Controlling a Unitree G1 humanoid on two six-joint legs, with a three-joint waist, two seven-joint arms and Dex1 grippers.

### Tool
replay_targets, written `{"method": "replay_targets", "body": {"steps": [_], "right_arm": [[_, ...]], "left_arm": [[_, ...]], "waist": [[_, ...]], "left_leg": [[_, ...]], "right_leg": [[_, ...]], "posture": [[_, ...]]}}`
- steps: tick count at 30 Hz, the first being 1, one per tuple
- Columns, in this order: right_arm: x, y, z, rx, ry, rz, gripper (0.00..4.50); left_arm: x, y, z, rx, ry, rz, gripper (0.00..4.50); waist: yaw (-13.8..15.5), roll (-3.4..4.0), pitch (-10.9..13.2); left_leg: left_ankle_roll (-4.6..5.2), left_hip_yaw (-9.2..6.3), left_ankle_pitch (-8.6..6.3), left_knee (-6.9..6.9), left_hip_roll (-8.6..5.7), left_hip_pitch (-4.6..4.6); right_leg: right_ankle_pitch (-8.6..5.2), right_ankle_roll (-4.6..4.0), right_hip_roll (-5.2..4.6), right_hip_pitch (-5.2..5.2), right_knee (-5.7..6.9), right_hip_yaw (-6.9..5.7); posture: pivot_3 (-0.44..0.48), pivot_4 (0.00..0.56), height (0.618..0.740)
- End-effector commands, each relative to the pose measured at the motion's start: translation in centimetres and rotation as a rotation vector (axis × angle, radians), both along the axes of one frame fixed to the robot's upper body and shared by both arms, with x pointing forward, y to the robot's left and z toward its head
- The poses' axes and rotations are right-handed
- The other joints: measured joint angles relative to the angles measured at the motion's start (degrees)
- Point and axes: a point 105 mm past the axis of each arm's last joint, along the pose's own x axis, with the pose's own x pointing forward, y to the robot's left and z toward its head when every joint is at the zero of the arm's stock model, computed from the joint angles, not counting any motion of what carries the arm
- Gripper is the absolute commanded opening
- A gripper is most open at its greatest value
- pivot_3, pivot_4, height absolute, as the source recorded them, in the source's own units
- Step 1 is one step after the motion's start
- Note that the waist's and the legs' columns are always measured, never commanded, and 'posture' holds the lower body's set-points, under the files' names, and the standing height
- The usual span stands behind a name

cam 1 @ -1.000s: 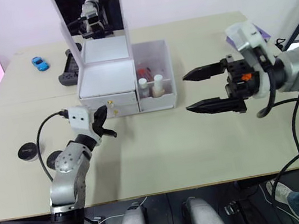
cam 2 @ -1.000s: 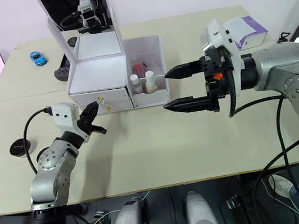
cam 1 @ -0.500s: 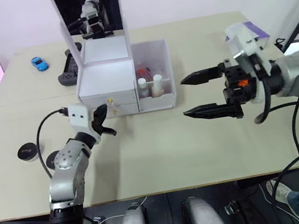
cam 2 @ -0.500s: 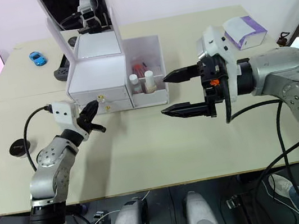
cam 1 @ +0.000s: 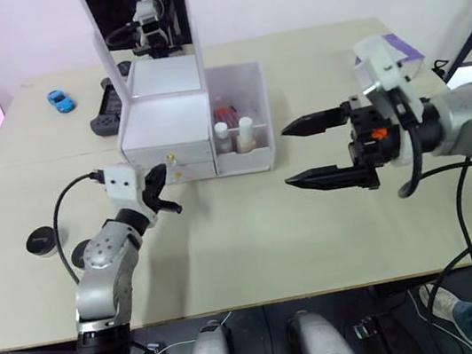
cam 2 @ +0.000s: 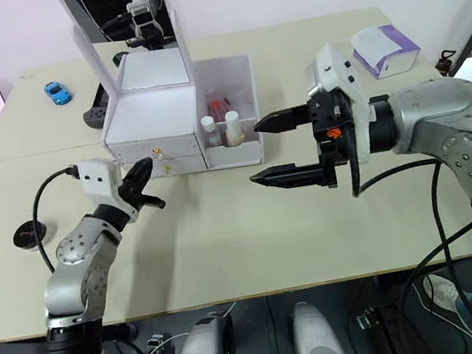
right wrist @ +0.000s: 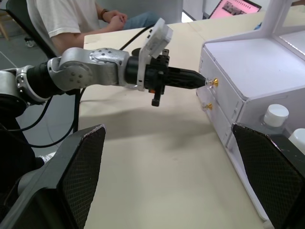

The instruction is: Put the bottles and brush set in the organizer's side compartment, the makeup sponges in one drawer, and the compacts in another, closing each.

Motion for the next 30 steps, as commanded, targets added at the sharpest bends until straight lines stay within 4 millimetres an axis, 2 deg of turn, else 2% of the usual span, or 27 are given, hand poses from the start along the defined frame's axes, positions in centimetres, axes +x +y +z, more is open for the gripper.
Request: {"method": "replay_targets", "body": {"steps": [1,4,7,8,11,13,16,21,24,30], "right_arm": [[-0.1,-0.2,0.0,-0.005,-0.011,-0.006,4.50],[0.2,-0.9,-0.7,-0.016,0.001,-0.034,4.50],[0.7,-2.1,-1.4,0.000,-0.027,-0.071,4.50],[1.1,-2.7,-1.7,0.006,-0.072,-0.094,4.50],[2.2,-5.4,-3.4,0.053,-0.111,-0.210,4.50],[2.5,-6.7,-3.9,0.087,-0.129,-0.267,4.50],[2.6,-8.8,-5.2,0.105,-0.128,-0.351,4.50],[2.6,-10.7,-7.4,0.098,-0.099,-0.423,4.50],[2.7,-10.7,-7.9,0.108,-0.097,-0.429,4.50],[2.5,-10.4,-8.0,0.108,-0.099,-0.422,4.50]], "left_arm": [[-1.7,1.2,1.5,-0.003,-0.038,-0.020,0.05],[-3.2,2.3,1.4,0.022,-0.016,-0.046,0.83],[-4.0,4.2,0.8,0.109,-0.004,-0.010,2.30],[-4.5,4.8,0.6,0.130,0.006,-0.014,2.93],[-6.3,6.8,0.6,0.147,0.017,-0.022,4.42],[-7.1,8.3,1.0,0.150,0.013,-0.005,4.48],[-8.3,11.6,1.5,0.190,0.021,0.061,4.48],[-9.8,16.4,2.1,0.220,0.040,0.150,4.48],[-10.2,17.3,2.4,0.232,0.036,0.152,4.48],[-11.2,16.8,2.2,0.213,0.032,0.125,4.48]], "waist": [[-0.06,0.00,0.00],[0.05,0.01,0.01],[0.26,0.01,0.01],[0.32,-0.01,0.01],[0.23,-0.04,0.01],[0.19,-0.02,0.02],[0.18,0.04,0.05],[0.14,0.04,0.04],[0.11,0.06,0.05],[0.12,0.06,0.05]], "left_leg": [[0.00,0.00,0.00,-0.01,0.01,0.00],[0.00,0.00,0.00,-0.01,0.01,0.00],[0.00,0.02,0.00,0.01,0.01,0.00],[0.00,0.05,0.00,0.00,0.00,0.00],[-0.01,0.08,0.00,-0.01,0.00,-0.02],[0.00,0.11,-0.01,-0.03,0.01,-0.02],[0.00,0.14,0.00,-0.04,0.03,-0.02],[-0.01,0.16,-0.01,-0.08,0.05,0.01],[-0.01,0.17,-0.01,-0.10,0.06,0.01],[-0.01,0.21,-0.01,-0.13,0.11,0.01]], "right_leg": [[0.00,0.00,0.00,-0.02,0.00,0.00],[-0.05,-0.09,0.00,-0.02,-0.01,0.00],[-0.14,-0.26,-0.02,0.01,-0.06,0.01],[-0.15,-0.27,-0.05,0.00,-0.09,0.03],[-0.15,-0.27,-0.07,0.05,-0.21,0.03],[-0.15,-0.27,-0.08,0.04,-0.24,0.04],[-0.15,-0.28,-0.09,-0.03,-0.17,0.06],[-0.18,-0.34,-0.09,-0.02,-0.18,0.05],[-0.19,-0.35,-0.12,-0.03,-0.18,0.06],[-0.19,-0.35,-0.20,-0.05,-0.20,0.07]], "posture": [[0.000,0.150,0.740],[0.000,0.150,0.740],[0.000,0.150,0.740],[0.000,0.150,0.740],[0.000,0.150,0.740],[0.000,0.150,0.740],[0.000,0.150,0.740],[0.000,0.150,0.740],[0.000,0.150,0.740],[0.000,0.150,0.740]]}}
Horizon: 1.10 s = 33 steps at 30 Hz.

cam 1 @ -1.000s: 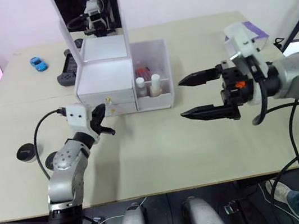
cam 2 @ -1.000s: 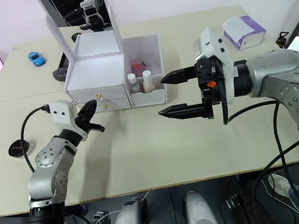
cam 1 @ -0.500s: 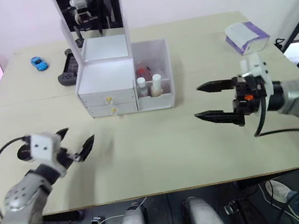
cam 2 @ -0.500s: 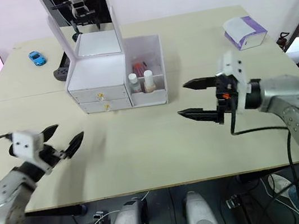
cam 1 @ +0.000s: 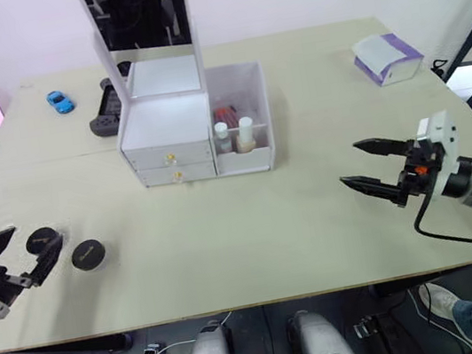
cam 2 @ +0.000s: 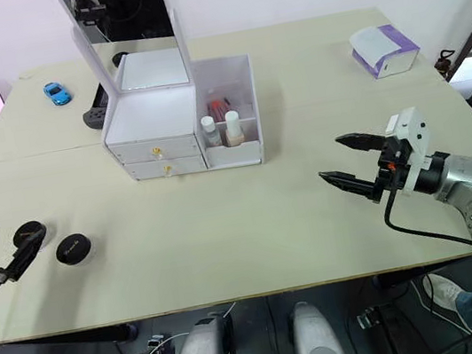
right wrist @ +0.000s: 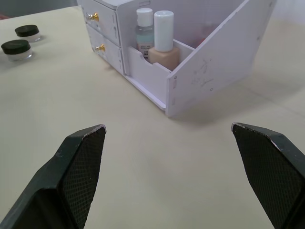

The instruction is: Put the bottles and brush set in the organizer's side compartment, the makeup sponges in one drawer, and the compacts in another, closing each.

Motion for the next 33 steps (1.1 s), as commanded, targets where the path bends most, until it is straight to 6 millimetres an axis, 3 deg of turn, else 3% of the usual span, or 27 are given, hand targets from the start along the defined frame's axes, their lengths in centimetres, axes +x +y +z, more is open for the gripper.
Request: {"method": "replay_targets", "body": {"steps": [1,5,10,15,25,33], "right_arm": [[-0.3,0.4,1.0,-0.009,-0.048,0.017,4.50],[-0.4,1.0,1.0,-0.019,-0.044,0.042,4.50],[-0.4,2.1,1.7,-0.011,-0.049,0.085,4.50],[-0.5,3.9,2.3,-0.008,-0.062,0.139,4.50],[-0.8,8.0,5.2,0.018,-0.087,0.222,4.50],[-2.2,9.3,6.9,-0.009,-0.093,0.266,4.50]], "left_arm": [[-0.8,0.0,1.6,0.017,-0.057,-0.006,4.48],[-1.3,-0.2,1.4,0.005,-0.051,-0.011,4.48],[-1.0,-2.4,1.3,-0.004,-0.028,-0.078,4.48],[2.1,-8.5,0.6,-0.038,-0.009,-0.173,4.48],[7.6,-17.1,-2.2,-0.139,-0.020,-0.081,4.48],[10.5,-18.7,-3.9,-0.192,-0.011,0.078,4.48]], "waist": [[0.00,0.00,0.00],[0.00,0.00,0.00],[0.08,0.00,0.00],[0.23,0.01,0.00],[0.08,0.01,0.00],[0.14,-0.02,-0.01]], "left_leg": [[0.00,0.01,0.00,0.00,0.01,0.00],[0.00,0.01,0.00,-0.01,0.16,0.00],[-0.01,0.02,0.00,-0.02,0.18,0.00],[-0.01,0.02,0.00,0.01,0.15,0.00],[0.01,-0.10,0.00,0.05,-0.07,0.01],[0.01,-0.21,0.01,0.15,-0.10,0.01]], "right_leg": [[0.00,0.00,-0.02,0.00,0.00,0.00],[0.00,-0.01,-0.01,0.00,0.00,0.00],[0.00,-0.02,-0.02,0.01,-0.03,0.00],[0.01,-0.03,-0.03,0.04,-0.04,0.00],[0.14,0.22,0.19,0.03,0.15,0.00],[0.14,0.23,0.23,0.10,0.19,-0.06]], "posture": [[0.000,0.150,0.740],[0.000,0.150,0.740],[0.000,0.150,0.740],[0.000,0.150,0.740],[0.000,0.150,0.740],[0.000,0.150,0.740]]}}
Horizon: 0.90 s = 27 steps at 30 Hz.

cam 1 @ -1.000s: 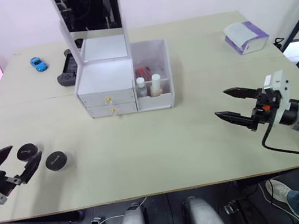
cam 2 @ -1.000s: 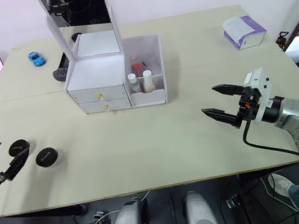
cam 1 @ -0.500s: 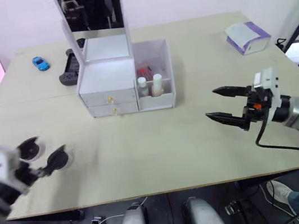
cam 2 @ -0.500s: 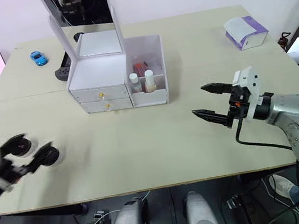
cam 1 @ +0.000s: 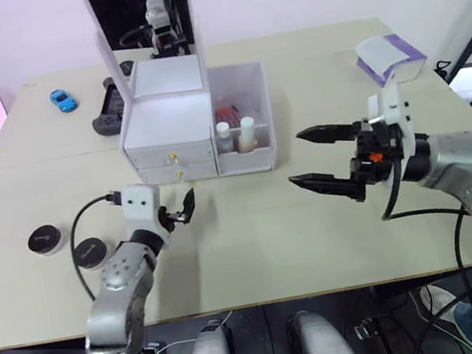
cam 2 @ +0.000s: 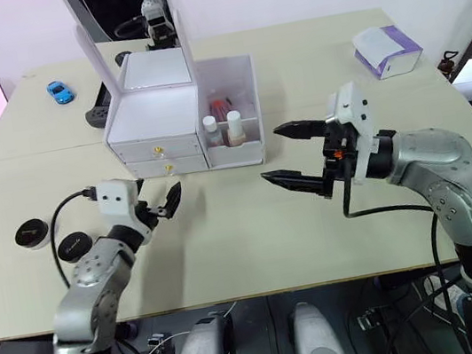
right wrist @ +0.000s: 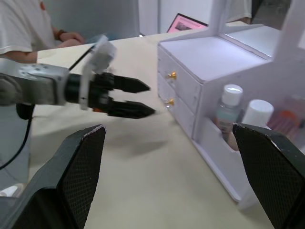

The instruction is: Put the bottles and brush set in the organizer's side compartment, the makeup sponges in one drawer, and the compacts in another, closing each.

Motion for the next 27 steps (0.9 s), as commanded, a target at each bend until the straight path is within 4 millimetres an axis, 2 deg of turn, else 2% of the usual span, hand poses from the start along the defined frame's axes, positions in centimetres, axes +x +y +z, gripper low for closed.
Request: {"method": "replay_targets", "body": {"steps": [1,6,9,11,15,22,25,27], "right_arm": [[-0.6,0.2,1.6,-0.007,-0.051,0.009,4.50],[-1.0,0.0,1.9,-0.032,-0.039,0.011,4.50],[-0.9,-0.2,2.0,-0.036,-0.039,0.001,4.50],[-1.0,-0.1,2.0,-0.039,-0.037,0.001,4.50],[-1.0,-0.2,1.8,-0.045,-0.030,0.001,4.50],[-0.9,-0.3,1.5,-0.058,-0.019,0.001,4.50],[-0.9,-0.3,1.5,-0.059,-0.020,0.004,4.50],[-0.8,-0.4,1.5,-0.062,-0.020,0.004,4.50]], "left_arm": [[1.2,0.1,0.1,0.029,-0.033,0.072,4.48],[2.3,-1.5,0.1,0.006,-0.073,0.036,4.48],[2.8,-2.1,0.1,-0.013,-0.090,0.028,3.57],[2.9,-2.3,0.2,-0.015,-0.103,0.029,2.63],[2.8,-3.0,0.8,-0.039,-0.148,0.034,2.63],[3.1,-3.0,0.4,-0.037,-0.139,0.063,2.63],[3.2,-2.9,0.3,-0.048,-0.137,0.076,1.72],[3.2,-2.9,0.3,-0.051,-0.137,0.076,0.70]], "waist": [[0.05,0.00,0.00],[0.06,0.00,0.00],[0.11,0.00,0.00],[0.07,0.00,0.00],[0.07,0.00,0.00],[0.09,0.00,0.00],[0.08,0.00,0.00],[0.13,0.00,0.00]], "left_leg": [[0.00,0.00,0.00,0.00,0.00,0.00],[0.01,0.00,0.00,0.02,-0.02,0.00],[0.01,-0.01,0.00,0.02,-0.02,-0.01],[0.00,-0.01,0.00,0.03,-0.02,-0.01],[0.01,-0.01,0.00,0.02,-0.02,-0.01],[0.01,-0.01,0.00,0.03,-0.03,-0.01],[0.01,-0.01,0.00,0.03,-0.03,-0.01],[0.00,-0.02,0.00,0.03,-0.03,-0.01]], "right_leg": [[0.00,0.00,0.01,-0.01,0.01,0.00],[0.00,0.01,0.01,0.01,0.01,-0.01],[0.01,0.01,0.00,0.01,0.00,-0.01],[0.01,0.01,0.00,0.01,0.01,-0.02],[0.01,0.03,0.01,0.00,0.01,-0.01],[0.10,0.18,0.01,0.02,0.00,-0.01],[0.10,0.18,0.01,0.02,0.00,-0.02],[0.10,0.18,0.01,0.02,0.01,-0.02]], "posture": [[0.000,0.150,0.740],[0.000,0.150,0.740],[0.000,0.150,0.740],[0.000,0.150,0.740],[0.000,0.150,0.740],[0.000,0.150,0.740],[0.000,0.150,0.740],[0.000,0.150,0.740]]}}
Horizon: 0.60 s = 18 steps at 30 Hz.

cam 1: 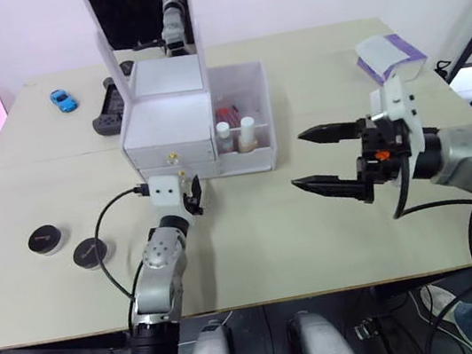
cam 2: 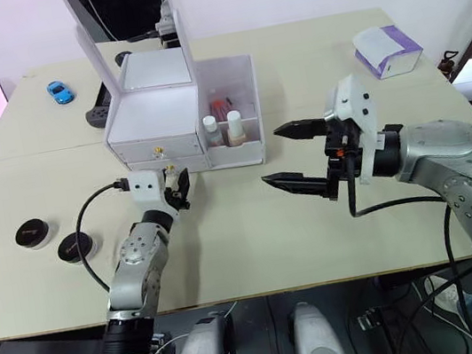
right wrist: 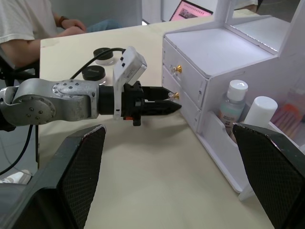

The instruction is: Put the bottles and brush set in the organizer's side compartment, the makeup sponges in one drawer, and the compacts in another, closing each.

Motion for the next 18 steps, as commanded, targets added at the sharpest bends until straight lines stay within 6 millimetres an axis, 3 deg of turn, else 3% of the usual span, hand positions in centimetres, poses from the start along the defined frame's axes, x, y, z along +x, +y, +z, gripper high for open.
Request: {"method": "replay_targets", "body": {"steps": [1,7,15,18], "right_arm": [[-0.1,-0.1,0.8,-0.008,-0.042,0.004,4.50],[0.0,-0.2,0.5,-0.013,-0.035,0.002,4.50],[-0.1,0.1,-0.1,-0.016,-0.018,0.017,4.50],[0.0,0.3,-0.4,-0.019,-0.001,0.030,4.50]], "left_arm": [[0.2,-0.4,1.4,-0.010,-0.057,-0.009,0.28],[-0.3,-0.8,1.4,-0.010,-0.060,-0.040,0.28],[-3.0,-0.6,1.2,0.001,-0.041,-0.098,0.28],[-4.9,-0.3,1.4,-0.005,-0.027,-0.109,0.28]], "waist": [[0.02,0.00,0.00],[-0.01,0.00,0.00],[-0.03,0.00,0.00],[-0.07,0.00,0.00]], "left_leg": [[0.00,0.00,0.00,0.00,0.00,0.00],[0.00,0.00,0.00,0.01,-0.02,-0.01],[0.00,0.00,0.00,-0.01,-0.01,0.00],[0.00,0.02,0.00,-0.01,0.00,-0.01]], "right_leg": [[0.00,0.00,0.00,0.00,0.00,0.00],[0.00,0.01,-0.01,0.02,-0.03,0.00],[0.00,0.00,-0.01,0.01,-0.04,0.00],[-0.01,-0.01,-0.02,0.01,-0.06,0.01]], "posture": [[0.000,0.150,0.740],[0.000,0.150,0.740],[0.000,0.150,0.740],[0.000,0.150,0.740]]}}
